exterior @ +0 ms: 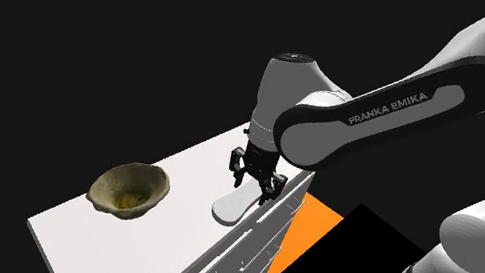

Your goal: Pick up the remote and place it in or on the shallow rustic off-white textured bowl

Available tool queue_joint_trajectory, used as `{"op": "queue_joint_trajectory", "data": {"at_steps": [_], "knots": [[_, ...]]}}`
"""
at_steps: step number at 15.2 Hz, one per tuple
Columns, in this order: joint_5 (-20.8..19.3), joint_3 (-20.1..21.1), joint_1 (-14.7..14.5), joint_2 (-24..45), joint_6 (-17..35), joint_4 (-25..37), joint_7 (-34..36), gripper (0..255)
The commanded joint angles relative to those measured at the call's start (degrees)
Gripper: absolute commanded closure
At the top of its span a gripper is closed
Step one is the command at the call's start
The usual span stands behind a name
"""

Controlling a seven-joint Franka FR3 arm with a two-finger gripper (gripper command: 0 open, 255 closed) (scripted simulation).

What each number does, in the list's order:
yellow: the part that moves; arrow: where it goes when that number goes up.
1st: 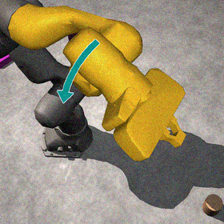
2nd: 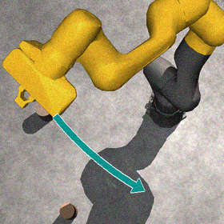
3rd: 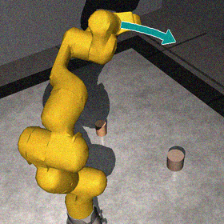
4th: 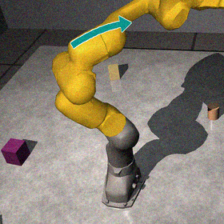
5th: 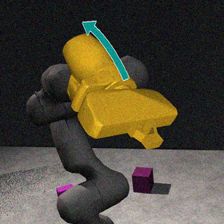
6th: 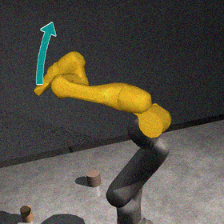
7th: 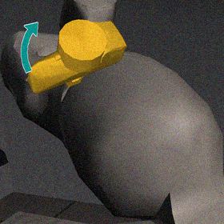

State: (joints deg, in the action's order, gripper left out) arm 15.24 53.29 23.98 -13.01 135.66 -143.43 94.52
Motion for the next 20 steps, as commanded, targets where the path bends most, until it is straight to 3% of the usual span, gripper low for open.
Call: {"op": "queue_joint_trajectory", "data": {"at_steps": [1, 6, 20], "knots": [[-0.01, 0.00, 0.00, 0.00, 0.00, -0.01, -0.01, 255], [-0.02, 0.01, 0.01, 0.02, 0.02, -0.02, 0.00, 255], [3.97, -5.76, -3.05, -8.71, -13.11, 5.43, -3.61, 255]]}}
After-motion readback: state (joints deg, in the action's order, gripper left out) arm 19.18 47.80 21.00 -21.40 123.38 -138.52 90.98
